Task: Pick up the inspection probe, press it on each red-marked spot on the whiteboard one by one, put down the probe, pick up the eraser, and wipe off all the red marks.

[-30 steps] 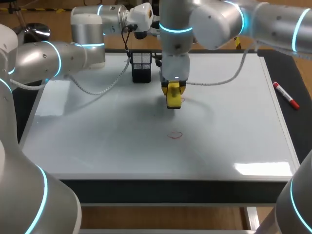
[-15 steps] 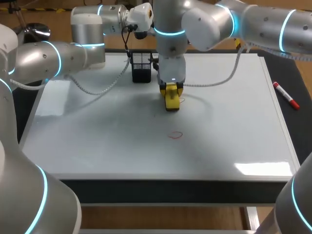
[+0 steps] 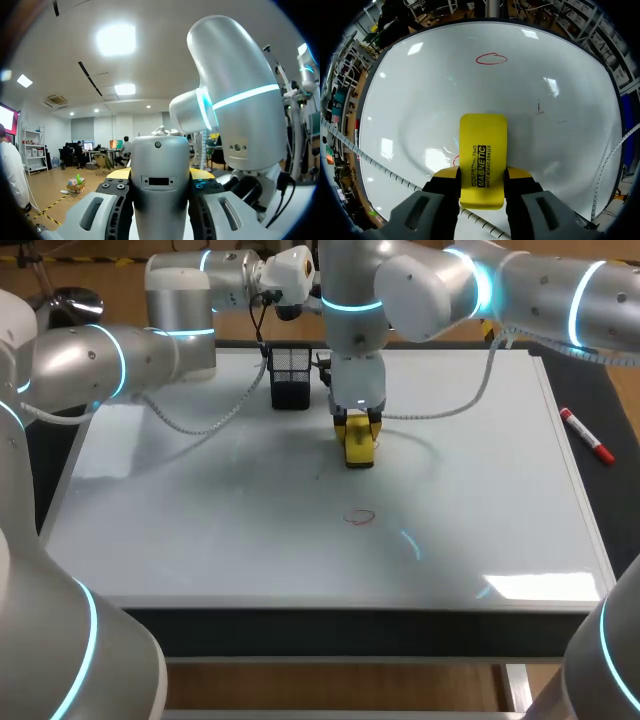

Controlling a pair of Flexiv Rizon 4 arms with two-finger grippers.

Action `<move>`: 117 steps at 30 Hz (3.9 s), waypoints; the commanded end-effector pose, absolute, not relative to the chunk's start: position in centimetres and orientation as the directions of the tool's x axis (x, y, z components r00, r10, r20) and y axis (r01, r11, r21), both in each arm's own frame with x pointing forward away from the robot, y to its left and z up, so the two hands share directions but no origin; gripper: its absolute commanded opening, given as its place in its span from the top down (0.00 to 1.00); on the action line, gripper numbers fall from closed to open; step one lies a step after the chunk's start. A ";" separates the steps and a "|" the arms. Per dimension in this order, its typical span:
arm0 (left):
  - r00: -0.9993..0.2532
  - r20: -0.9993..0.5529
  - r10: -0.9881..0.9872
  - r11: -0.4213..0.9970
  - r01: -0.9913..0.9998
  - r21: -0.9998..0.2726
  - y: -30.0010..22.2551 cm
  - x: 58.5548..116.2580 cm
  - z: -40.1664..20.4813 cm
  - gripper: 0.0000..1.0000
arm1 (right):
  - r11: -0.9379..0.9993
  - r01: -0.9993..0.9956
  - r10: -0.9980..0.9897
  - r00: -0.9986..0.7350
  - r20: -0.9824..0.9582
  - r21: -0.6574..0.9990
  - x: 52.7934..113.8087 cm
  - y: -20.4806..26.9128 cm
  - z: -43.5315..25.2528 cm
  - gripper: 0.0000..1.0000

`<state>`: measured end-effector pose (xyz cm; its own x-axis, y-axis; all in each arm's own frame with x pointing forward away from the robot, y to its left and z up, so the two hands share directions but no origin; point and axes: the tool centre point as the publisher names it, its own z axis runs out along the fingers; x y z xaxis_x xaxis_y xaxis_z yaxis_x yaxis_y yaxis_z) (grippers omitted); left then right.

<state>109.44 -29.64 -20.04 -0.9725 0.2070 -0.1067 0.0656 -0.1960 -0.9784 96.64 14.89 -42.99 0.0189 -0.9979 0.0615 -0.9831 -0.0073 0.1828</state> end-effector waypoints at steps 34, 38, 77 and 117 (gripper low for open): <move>-0.972 -0.106 0.211 -0.195 0.064 -0.979 -29.6 109.6 -19.9 1.00 | 0.163 -0.980 -0.983 -0.151 0.103 0.112 93.5 4.8 -37.1 1.00; -0.972 -0.106 0.211 -0.195 0.064 -0.979 -29.6 109.6 -19.9 1.00 | 0.202 -0.976 -0.975 -0.193 0.108 0.082 92.7 2.6 -35.8 1.00; -0.972 -0.106 0.211 -0.195 0.064 -0.979 -29.6 109.6 -19.9 1.00 | 0.414 -0.908 -0.909 -0.409 0.079 0.061 88.1 -6.0 -35.0 1.00; -0.967 -0.177 0.181 -0.213 0.137 -0.967 -25.8 94.0 -18.3 1.00 | 0.414 -0.908 -0.909 -0.409 0.079 0.061 88.1 -6.0 -35.0 1.00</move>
<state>98.30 -27.50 -18.62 -0.9069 0.3604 -0.2184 0.1176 -0.2811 -0.9524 88.08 -5.89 -35.07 -0.4110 -0.9083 0.0774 -0.9072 0.4159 0.0636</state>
